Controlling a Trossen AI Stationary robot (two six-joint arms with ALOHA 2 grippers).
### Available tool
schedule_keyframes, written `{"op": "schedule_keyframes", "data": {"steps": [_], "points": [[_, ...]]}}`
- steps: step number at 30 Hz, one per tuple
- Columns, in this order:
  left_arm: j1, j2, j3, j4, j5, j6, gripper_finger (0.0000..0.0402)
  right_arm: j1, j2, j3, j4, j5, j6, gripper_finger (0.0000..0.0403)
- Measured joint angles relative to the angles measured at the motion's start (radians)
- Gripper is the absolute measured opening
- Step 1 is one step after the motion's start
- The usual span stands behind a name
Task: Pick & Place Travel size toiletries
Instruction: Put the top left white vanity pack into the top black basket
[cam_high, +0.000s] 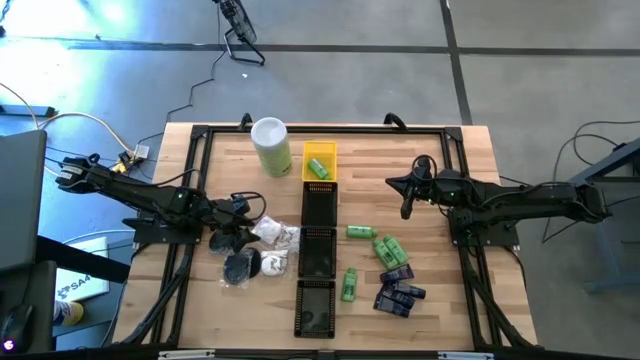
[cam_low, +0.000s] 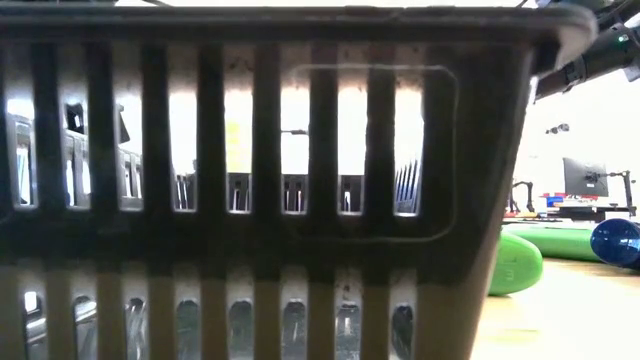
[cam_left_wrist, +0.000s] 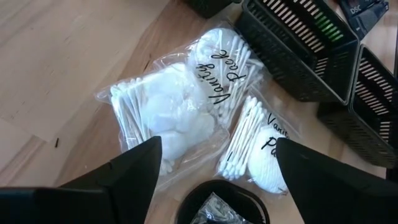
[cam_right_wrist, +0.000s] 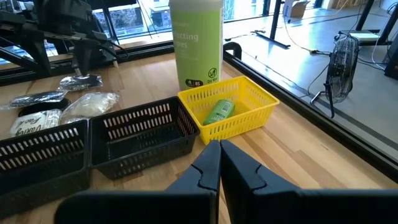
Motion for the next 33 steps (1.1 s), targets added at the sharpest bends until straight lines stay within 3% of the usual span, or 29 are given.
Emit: {"op": "schedule_keyframes", "data": {"steps": [11, 33], "points": [[0.0, 0.0, -0.004, -0.103, -0.068, -0.069, 0.031, 0.0, 0.0, 0.0, 0.0, 0.0, 0.0, 0.0002], [0.0, 0.0, -0.252, 0.243, -0.064, -0.096, 0.031, 0.0, 0.0, 0.0, 0.0, 0.0, 0.0, 0.0003]]}}
